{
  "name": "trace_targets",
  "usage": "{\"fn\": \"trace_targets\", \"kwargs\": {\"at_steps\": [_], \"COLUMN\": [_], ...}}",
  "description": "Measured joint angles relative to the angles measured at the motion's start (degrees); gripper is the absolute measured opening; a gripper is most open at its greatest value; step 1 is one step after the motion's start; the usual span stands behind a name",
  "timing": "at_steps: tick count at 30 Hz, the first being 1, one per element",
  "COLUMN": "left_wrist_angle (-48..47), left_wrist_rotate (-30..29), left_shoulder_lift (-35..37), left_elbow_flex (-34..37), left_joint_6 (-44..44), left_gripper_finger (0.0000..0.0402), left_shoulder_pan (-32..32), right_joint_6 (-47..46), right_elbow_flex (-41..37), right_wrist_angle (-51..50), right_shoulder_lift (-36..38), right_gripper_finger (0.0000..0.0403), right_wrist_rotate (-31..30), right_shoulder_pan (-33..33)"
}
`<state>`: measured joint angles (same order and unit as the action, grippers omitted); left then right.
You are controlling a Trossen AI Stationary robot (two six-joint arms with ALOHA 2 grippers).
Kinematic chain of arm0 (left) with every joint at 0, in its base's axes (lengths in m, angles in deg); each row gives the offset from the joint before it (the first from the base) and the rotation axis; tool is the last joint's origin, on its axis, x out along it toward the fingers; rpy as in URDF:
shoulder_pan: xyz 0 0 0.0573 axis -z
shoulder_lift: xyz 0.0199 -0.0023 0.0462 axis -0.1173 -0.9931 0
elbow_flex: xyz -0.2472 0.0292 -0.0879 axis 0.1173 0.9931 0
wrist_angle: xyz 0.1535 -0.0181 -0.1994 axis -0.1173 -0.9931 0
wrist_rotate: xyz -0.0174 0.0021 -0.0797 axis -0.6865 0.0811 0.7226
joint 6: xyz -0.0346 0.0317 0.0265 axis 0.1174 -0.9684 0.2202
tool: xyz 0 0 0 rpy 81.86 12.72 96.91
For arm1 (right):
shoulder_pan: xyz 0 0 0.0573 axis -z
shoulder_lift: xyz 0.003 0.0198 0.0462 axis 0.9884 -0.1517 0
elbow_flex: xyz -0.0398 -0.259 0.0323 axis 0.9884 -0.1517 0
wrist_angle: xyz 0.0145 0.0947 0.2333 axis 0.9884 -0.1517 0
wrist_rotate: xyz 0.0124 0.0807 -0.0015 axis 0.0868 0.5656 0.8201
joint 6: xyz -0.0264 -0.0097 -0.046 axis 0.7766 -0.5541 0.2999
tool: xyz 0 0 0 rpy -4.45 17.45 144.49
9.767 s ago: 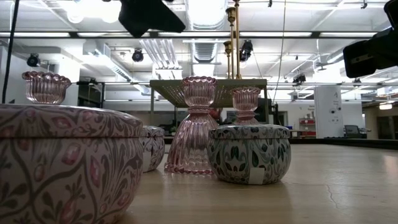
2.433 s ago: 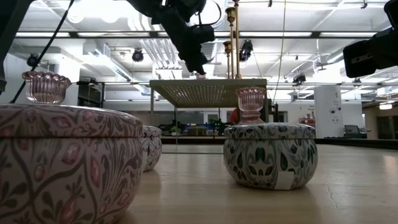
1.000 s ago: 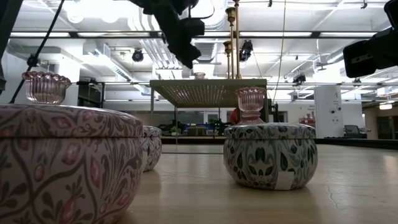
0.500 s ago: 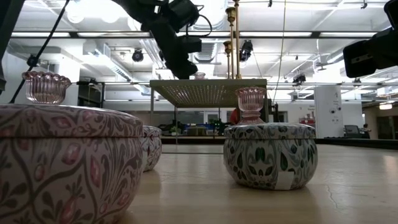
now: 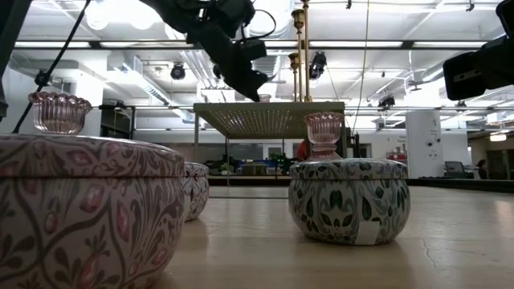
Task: Pick & Place candle stick holders
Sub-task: Put the bottom right pink candle holder on the shelf, then put the bottom pink candle holder on the shelf aligned with other pink candle holder
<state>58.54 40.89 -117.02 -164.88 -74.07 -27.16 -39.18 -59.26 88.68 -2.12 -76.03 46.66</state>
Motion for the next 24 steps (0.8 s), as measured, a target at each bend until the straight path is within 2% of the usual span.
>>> {"fn": "trace_targets", "kwargs": {"at_steps": [15,20,24], "left_wrist_angle": [0.7,-4.2,-9.7], "left_wrist_rotate": [0.1,-0.1,-0.1], "left_shoulder_lift": [0.0,1.0,3.4], "left_elbow_flex": [0.0,0.0,0.0], "left_joint_6": [0.0,0.7,0.0], "left_gripper_finger": [0.0053,0.0053,0.0053], "left_shoulder_pan": [0.0,0.8,3.9], "right_joint_6": [0.0,0.0,0.0], "right_elbow_flex": [0.0,0.0,0.0], "right_wrist_angle": [0.0,0.0,0.0], "right_shoulder_lift": [0.0,0.0,0.0], "right_gripper_finger": [0.0008,0.0008,0.0008], "right_wrist_rotate": [0.0,0.0,0.0], "right_shoulder_pan": [0.0,0.0,0.0]}}
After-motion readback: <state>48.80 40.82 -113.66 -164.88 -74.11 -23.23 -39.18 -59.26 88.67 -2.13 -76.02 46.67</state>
